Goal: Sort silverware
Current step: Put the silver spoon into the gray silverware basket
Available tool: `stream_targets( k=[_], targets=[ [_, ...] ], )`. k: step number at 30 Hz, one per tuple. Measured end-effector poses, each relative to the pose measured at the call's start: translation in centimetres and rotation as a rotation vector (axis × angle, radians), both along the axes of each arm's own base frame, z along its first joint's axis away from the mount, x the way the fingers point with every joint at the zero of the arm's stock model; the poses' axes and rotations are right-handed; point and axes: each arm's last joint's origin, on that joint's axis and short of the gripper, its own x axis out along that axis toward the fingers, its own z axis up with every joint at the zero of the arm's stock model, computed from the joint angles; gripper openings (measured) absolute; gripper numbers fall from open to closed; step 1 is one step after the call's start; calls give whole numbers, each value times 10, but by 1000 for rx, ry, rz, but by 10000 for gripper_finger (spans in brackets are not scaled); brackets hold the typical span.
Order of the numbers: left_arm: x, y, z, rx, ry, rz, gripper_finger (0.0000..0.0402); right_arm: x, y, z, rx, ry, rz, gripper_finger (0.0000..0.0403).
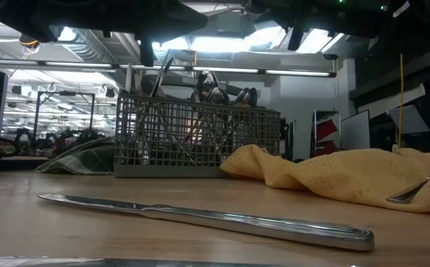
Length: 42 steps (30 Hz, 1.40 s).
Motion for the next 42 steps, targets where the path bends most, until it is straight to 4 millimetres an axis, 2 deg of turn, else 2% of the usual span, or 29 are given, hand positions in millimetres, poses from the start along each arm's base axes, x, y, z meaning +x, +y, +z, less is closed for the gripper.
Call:
stream_targets(
  k=[7, 13, 17, 25, 33, 42],
  targets=[
    [0, 0, 0, 105, 37, -6, 57, 0, 0, 0, -53, 8, -9, 15],
    [0, 0, 0, 123, 43, -2, 113, 0, 0, 0, -81, 11, -19, 16],
    [0, 0, 0, 125, 44, -5, 134, -1, -1, 0, -123, 20, -64, 16],
    [-1, 0, -2, 135, 94, -7, 141, -6, -2, 6, -193, 43, -122, 16],
    [-1, 0, -9, 156, 162, -11, 141, -20, -2, 17, -232, 85, -143, 17],
    [-2, 0, -20, 183, 285, -20, 141, -35, -10, 23, -305, 201, -329, 18]
  ],
)
